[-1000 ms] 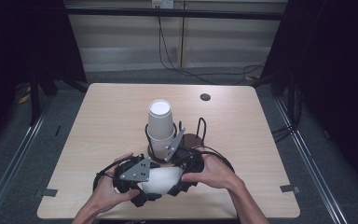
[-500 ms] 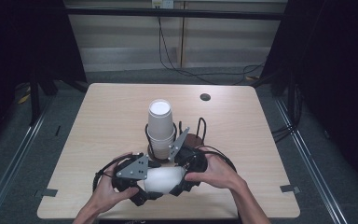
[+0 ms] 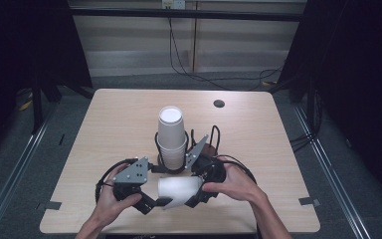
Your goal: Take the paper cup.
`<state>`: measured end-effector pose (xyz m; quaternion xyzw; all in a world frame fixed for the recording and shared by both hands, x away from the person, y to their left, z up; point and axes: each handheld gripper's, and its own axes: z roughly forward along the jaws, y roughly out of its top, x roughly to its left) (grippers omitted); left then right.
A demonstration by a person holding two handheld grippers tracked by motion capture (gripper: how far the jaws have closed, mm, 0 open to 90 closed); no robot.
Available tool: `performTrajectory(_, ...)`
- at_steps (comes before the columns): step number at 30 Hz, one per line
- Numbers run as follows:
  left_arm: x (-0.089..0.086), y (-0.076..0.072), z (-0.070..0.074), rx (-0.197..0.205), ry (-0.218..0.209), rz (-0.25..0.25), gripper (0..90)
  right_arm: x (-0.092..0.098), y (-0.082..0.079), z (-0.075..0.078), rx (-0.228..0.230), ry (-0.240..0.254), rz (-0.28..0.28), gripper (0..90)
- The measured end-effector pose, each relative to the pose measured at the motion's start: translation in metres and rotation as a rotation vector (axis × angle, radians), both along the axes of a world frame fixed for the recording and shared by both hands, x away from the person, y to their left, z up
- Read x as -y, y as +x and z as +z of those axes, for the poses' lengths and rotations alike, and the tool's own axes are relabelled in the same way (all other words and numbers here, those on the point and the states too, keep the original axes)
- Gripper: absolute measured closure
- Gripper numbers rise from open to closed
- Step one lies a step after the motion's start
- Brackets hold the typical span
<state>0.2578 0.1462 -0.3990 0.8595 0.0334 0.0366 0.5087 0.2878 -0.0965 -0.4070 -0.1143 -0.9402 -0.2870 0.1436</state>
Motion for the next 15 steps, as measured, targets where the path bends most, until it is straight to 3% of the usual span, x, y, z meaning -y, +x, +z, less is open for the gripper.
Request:
performTrajectory(2, -0.005, 0.002, 0.001, -0.008, -0.035, 0.033, 15.7, 0.009, 0.001, 0.000, 0.006, 0.015, -0.023, 23.5)
performTrajectory(7, -0.012, 0.005, 0.004, -0.009, -0.065, 0.049, 15.7, 0.021, 0.000, 0.005, 0.026, 0.045, -0.072, 23.5)
performTrajectory(10, -0.022, 0.007, 0.008, -0.014, -0.105, 0.075, 15.6, 0.028, 0.000, 0.007, 0.038, 0.079, -0.091, 23.4)
performTrajectory(15, -0.025, 0.008, 0.008, -0.012, -0.109, 0.086, 15.5, 0.031, 0.000, 0.006, 0.034, 0.103, -0.101, 23.4)
